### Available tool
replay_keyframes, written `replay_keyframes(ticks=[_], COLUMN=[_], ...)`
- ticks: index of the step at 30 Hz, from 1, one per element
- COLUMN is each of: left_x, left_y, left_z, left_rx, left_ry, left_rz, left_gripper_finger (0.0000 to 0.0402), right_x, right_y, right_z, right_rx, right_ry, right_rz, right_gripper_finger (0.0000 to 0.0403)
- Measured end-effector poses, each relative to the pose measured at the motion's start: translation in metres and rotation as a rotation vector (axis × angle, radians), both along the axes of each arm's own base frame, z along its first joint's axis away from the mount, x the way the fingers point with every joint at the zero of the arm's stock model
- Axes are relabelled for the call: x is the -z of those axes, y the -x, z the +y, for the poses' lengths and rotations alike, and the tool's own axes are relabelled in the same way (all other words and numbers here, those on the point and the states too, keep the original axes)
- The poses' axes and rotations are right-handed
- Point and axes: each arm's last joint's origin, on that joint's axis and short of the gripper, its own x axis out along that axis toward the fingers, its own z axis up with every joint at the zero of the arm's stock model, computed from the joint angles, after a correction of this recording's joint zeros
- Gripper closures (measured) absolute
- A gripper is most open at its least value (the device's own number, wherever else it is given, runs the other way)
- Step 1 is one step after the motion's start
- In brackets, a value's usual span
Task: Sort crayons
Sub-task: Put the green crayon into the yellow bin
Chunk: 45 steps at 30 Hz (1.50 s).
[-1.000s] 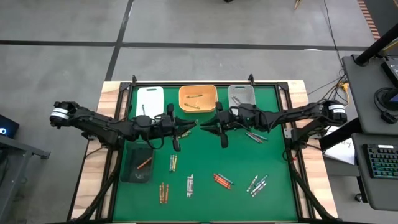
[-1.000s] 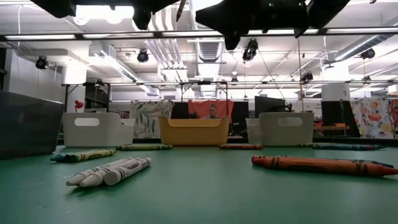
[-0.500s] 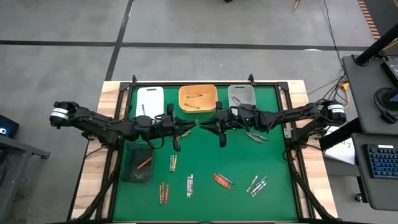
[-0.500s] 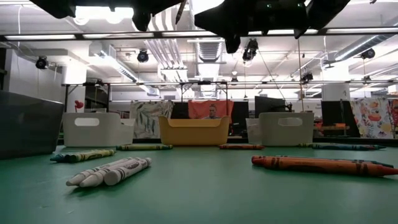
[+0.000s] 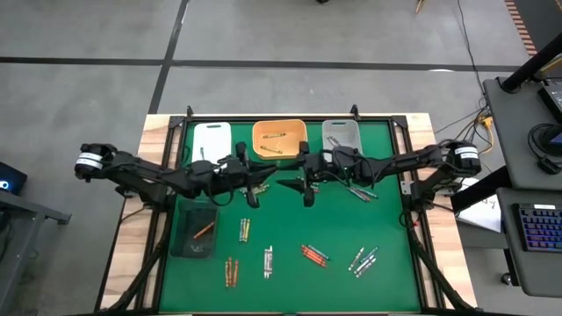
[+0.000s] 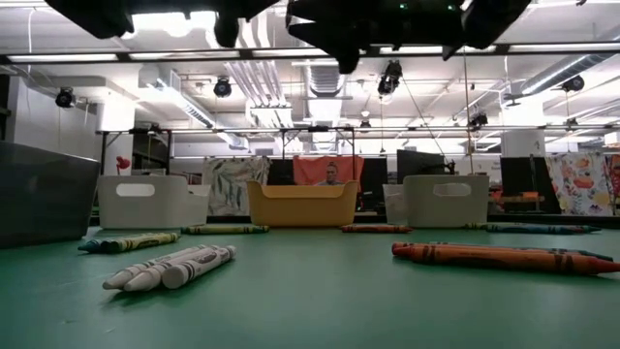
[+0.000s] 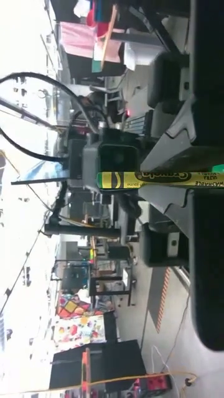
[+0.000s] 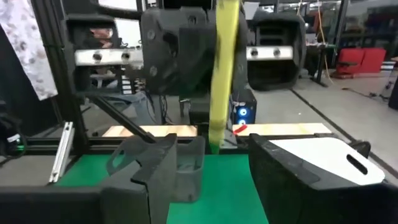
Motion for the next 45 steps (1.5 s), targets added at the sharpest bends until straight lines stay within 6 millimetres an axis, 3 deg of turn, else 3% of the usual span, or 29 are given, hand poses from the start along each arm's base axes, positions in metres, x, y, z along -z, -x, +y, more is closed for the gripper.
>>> replay_keyframes(ticks=[9, 17, 22, 26, 30, 35, 40, 45], left_x=[0.002, 0.004, 0.003, 0.001, -0.005, -0.02, -0.032, -0.038], left_y=[-0.002, -0.002, -0.001, 0.003, 0.012, 0.034, 0.056, 0.071], left_z=[0.0, 0.0, 0.0, 0.001, 0.002, 0.006, 0.012, 0.015], left_rx=[0.002, 0.003, 0.007, 0.007, 0.001, -0.065, -0.233, -0.296], left_ry=[0.009, 0.006, 0.025, 0.027, 0.011, -0.014, 0.014, 0.028], left_rz=[0.005, 0.038, 0.032, 0.054, 0.102, 0.136, 0.153, 0.154], left_gripper_finger=[0.04, 0.04, 0.0391, 0.0351, 0.0303, 0.0263, 0.0251, 0.0254], right_x=[-0.003, -0.006, -0.007, -0.008, -0.005, -0.009, -0.016, 0.0], right_y=[-0.009, -0.009, -0.01, -0.009, -0.008, -0.014, -0.029, -0.052], right_z=[-0.001, -0.001, -0.002, -0.007, -0.021, -0.047, -0.075, -0.11], right_rx=[0.002, 0.005, 0.006, 0.019, 0.057, 0.166, 0.282, 0.3], right_ry=[0.031, 0.045, 0.03, 0.021, -0.014, -0.04, 0.035, 0.132], right_rz=[-0.008, -0.02, -0.02, -0.019, 0.022, 0.213, 0.453, 0.685], right_gripper_finger=[0.0256, 0.0376, 0.0385, 0.0387, 0.0388, 0.0388, 0.0389, 0.0389])
